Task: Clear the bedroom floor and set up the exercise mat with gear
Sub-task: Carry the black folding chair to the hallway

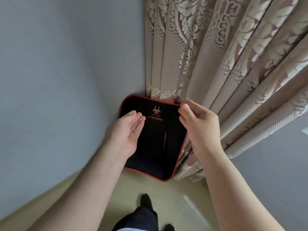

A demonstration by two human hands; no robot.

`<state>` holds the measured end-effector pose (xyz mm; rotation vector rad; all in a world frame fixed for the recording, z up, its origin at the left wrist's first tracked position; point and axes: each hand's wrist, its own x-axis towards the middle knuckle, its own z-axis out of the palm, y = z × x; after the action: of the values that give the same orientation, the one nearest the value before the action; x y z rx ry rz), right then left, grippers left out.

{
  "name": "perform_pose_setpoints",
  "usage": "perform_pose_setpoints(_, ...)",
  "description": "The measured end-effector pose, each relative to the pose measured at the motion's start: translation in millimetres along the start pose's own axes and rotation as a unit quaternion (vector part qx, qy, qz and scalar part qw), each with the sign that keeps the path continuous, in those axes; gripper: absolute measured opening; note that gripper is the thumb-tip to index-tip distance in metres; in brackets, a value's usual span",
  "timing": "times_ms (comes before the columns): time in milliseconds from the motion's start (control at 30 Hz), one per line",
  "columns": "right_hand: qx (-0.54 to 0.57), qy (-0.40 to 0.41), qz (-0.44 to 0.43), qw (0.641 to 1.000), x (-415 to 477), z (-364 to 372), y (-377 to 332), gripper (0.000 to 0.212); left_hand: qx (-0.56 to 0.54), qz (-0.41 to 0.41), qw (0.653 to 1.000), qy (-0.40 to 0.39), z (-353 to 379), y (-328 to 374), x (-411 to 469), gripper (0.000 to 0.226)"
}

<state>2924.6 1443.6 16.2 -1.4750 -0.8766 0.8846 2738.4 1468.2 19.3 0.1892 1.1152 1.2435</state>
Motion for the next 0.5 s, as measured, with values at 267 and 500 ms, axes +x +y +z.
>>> perform_pose_setpoints(267,-0.151,-0.066,-0.011,0.986,107,34,31,0.032,-0.040,-0.027,0.999,0.022,26,-17,113,0.016)
perform_pose_setpoints(500,-0.361,-0.111,0.013,0.926,207,56,90,0.033,-0.090,-0.094,0.989,0.067,31,-51,209,0.017)
